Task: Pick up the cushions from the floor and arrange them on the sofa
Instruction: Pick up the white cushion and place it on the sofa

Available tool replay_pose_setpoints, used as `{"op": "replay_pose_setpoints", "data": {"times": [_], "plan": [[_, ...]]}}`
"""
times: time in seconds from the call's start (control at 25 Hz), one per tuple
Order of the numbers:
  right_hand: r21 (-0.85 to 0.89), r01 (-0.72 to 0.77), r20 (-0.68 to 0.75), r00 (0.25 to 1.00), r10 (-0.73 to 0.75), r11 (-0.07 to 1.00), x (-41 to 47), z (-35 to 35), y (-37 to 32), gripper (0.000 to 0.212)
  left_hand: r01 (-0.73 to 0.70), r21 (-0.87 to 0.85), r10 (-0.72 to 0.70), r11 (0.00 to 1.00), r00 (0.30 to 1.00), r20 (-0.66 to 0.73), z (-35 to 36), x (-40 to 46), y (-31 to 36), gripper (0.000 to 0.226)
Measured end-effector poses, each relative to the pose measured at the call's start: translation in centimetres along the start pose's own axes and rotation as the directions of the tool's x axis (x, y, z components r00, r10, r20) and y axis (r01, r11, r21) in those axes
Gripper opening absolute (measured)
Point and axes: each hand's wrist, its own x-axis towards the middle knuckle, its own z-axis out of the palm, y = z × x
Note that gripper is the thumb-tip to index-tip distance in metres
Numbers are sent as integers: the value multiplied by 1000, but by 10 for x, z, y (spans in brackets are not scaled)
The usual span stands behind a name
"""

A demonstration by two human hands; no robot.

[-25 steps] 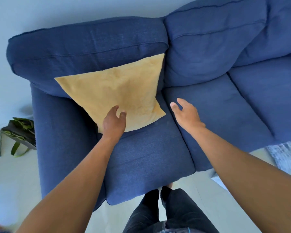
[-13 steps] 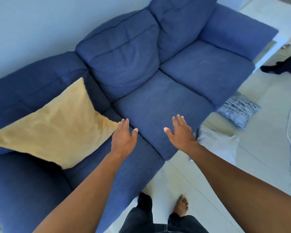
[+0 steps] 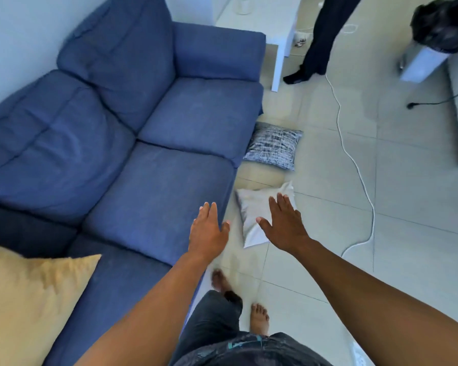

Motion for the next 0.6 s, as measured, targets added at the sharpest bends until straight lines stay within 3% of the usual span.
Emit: {"op": "replay_pose_setpoints", "data": {"times": [0.28, 0.6], "plan": [[43, -121, 34, 992, 120, 992, 66, -15, 51, 75, -69, 47, 62, 997, 989, 137, 28, 107, 53, 73], [85, -227, 84, 972, 220, 970, 194, -18, 108, 75, 7, 90, -34, 996, 950, 310, 74, 229, 82, 70]]}}
